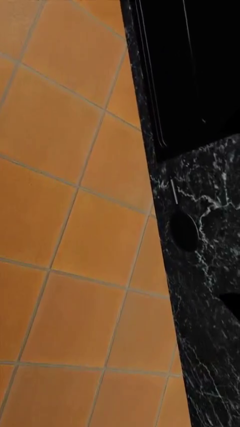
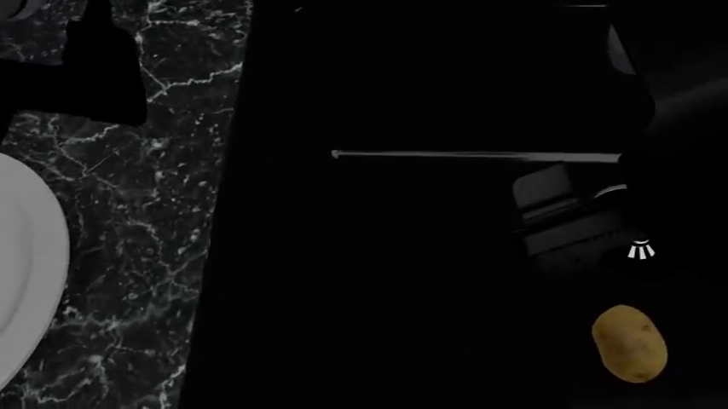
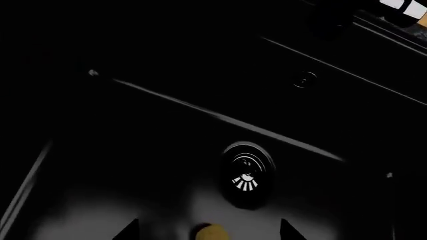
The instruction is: Pick the potato from the sink and place it on the plate located on the counter
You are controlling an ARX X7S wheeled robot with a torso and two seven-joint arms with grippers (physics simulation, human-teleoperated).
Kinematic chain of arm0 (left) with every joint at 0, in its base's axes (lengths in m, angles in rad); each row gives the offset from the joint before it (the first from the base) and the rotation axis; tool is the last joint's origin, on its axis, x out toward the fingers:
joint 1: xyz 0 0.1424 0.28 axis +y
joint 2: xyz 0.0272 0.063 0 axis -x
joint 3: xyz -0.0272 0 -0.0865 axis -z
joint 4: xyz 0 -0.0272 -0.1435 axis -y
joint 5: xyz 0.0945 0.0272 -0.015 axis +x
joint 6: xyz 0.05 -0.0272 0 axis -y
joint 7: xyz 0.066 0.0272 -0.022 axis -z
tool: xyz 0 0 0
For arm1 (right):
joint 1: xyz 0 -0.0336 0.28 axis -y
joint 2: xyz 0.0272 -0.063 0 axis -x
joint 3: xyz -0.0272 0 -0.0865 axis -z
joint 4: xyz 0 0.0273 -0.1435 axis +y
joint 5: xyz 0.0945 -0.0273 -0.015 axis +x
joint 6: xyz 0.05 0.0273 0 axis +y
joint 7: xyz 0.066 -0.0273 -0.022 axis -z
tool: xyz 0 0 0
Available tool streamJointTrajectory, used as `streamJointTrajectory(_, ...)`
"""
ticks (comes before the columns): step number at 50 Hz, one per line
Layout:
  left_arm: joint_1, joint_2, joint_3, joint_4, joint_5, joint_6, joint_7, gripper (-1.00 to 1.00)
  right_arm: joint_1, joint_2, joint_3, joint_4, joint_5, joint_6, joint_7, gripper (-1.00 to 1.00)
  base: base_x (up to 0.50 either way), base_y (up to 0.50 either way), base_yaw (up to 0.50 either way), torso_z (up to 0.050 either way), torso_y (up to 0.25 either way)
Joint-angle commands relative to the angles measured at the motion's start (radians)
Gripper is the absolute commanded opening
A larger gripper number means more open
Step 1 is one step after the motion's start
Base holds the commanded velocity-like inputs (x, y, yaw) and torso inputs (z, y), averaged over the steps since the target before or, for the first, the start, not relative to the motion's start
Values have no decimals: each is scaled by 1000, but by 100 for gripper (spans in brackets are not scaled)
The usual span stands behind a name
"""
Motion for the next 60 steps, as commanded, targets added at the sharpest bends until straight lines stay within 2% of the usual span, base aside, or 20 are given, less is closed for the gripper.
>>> streamJointTrajectory(1,-4,-1,-25,10,-94,0,-63,100,14,-17,-5,-13,-71,-7,-36,100,0,0,0,0,0)
streamJointTrajectory(12,-12,0,-33,4,-91,0,-59,100,52,-19,-50,11,-52,-2,-31,100,0,0,0,0,0)
streamJointTrajectory(23,-19,0,-47,14,-100,0,-52,100,225,8,-329,194,284,57,98,100,0,0,0,0,0)
streamJointTrajectory(28,-22,0,-57,18,-140,0,-79,100,270,15,-405,226,326,66,78,100,0,0,0,0,0)
streamJointTrajectory(36,-28,-1,-54,18,-176,0,-112,100,323,1,-516,300,151,73,-176,100,0,0,0,0,0)
streamJointTrajectory(47,-28,-1,-42,12,-186,0,-128,100,323,-83,-636,408,-261,36,-604,100,0,0,0,0,0)
streamJointTrajectory(60,-23,-1,-39,9,-197,0,-136,100,309,-199,-804,593,-550,-73,-947,100,0,0,0,0,0)
